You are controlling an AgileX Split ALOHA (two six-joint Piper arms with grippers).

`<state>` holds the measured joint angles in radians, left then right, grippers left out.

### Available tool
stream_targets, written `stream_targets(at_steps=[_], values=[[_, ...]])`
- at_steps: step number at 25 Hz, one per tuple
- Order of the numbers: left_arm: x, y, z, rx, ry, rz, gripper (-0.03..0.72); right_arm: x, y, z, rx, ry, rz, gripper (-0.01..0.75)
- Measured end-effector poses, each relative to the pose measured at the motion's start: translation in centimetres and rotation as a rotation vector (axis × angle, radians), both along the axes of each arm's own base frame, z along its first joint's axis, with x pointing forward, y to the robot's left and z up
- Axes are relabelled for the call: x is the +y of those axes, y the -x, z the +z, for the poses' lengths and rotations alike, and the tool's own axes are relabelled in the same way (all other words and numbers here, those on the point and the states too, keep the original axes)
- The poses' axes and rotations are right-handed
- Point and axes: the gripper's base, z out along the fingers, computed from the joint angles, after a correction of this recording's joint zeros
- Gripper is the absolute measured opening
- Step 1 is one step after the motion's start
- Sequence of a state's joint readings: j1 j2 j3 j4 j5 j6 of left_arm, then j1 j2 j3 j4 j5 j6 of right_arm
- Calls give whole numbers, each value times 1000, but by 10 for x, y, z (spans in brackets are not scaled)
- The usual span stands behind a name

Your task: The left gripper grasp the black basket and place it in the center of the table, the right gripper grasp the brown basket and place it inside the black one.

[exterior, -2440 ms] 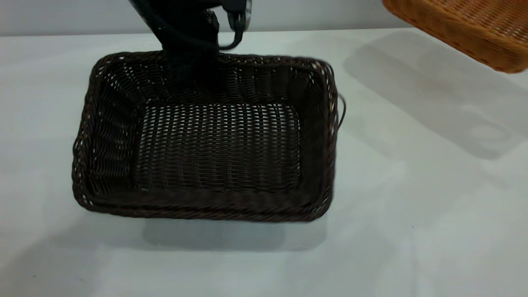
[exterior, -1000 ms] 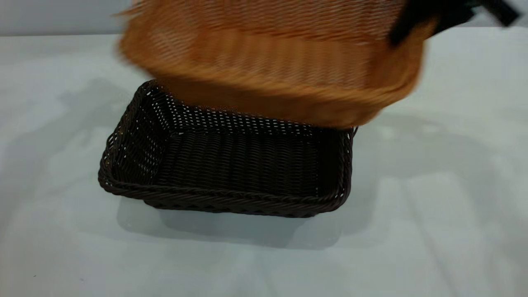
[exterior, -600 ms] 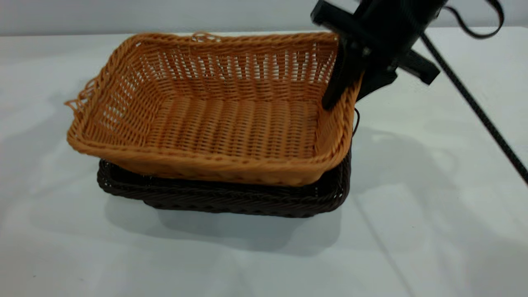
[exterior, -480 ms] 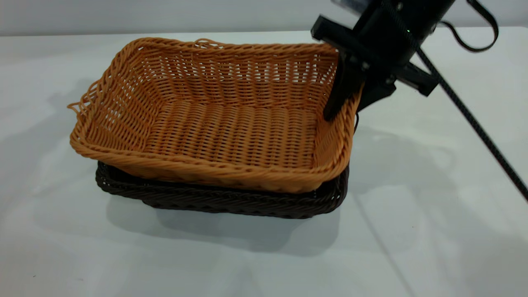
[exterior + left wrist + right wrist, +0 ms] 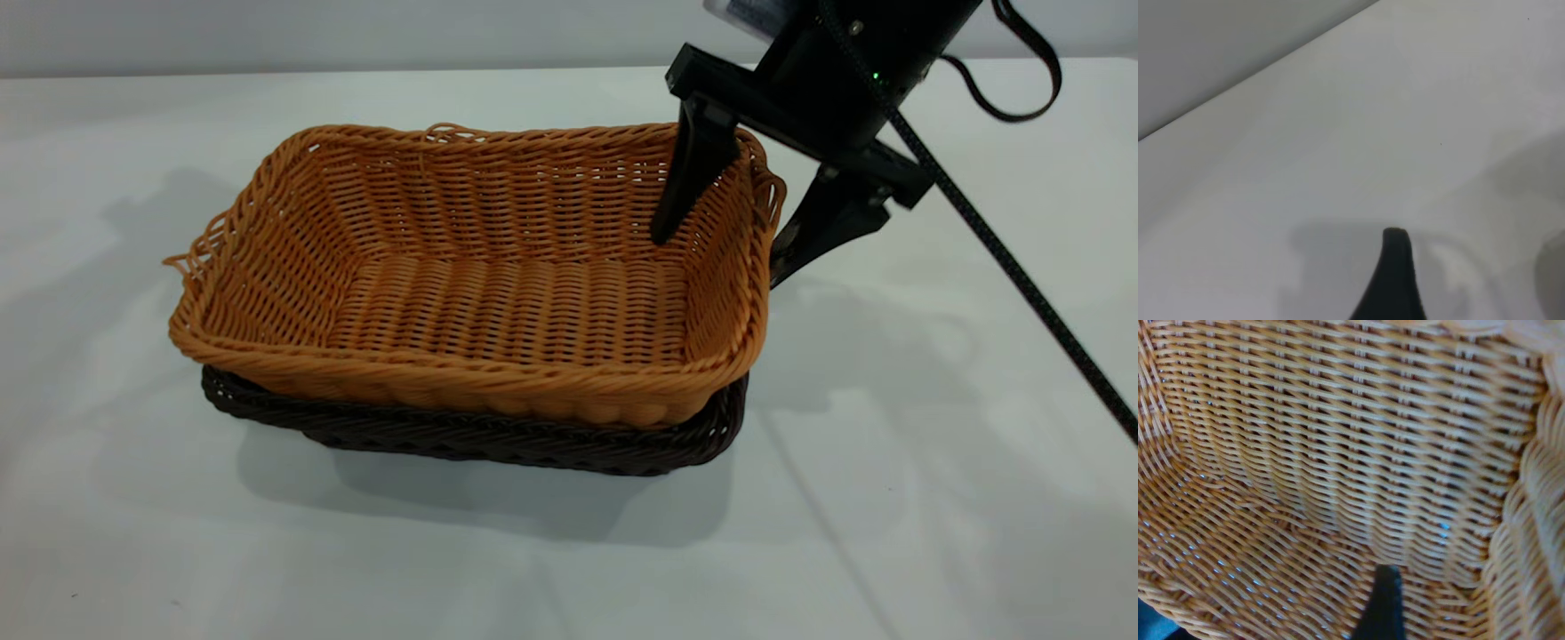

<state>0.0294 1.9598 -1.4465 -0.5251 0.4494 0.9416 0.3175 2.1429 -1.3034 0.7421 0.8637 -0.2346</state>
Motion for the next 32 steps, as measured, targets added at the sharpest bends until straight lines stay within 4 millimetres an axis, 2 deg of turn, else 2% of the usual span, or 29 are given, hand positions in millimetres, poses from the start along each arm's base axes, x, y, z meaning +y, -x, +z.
stream_targets(at_steps=[2,5,10,12,14,16,20,22,24,25,28,32], values=[[0,-1,5,-11,0,-2,583,-1,-7,13,-60,19,37,671],[-1,0,25,-56,0,-8,583,-7,-18,39,-152,78,75,686],[-1,16,81,-177,4,-5,583,-28,-33,100,-304,254,96,686],[-1,28,106,-226,3,2,583,-38,-33,130,-375,334,102,684],[-1,47,136,-273,6,15,583,-45,-25,166,-444,379,101,678],[-1,69,164,-307,16,35,583,-52,-8,201,-495,399,104,669],[-2,126,217,-363,36,79,583,-66,43,268,-593,380,103,641],[-1,156,235,-370,43,99,583,-74,71,299,-662,362,92,621],[-1,189,250,-352,46,119,583,-80,98,320,-721,333,77,597],[-1,204,254,-332,46,127,583,-83,113,329,-748,313,69,587],[-1,242,260,-256,43,150,583,-91,152,336,-778,259,63,570],[-1,280,252,-148,51,186,583,-100,201,324,-785,203,85,567]])
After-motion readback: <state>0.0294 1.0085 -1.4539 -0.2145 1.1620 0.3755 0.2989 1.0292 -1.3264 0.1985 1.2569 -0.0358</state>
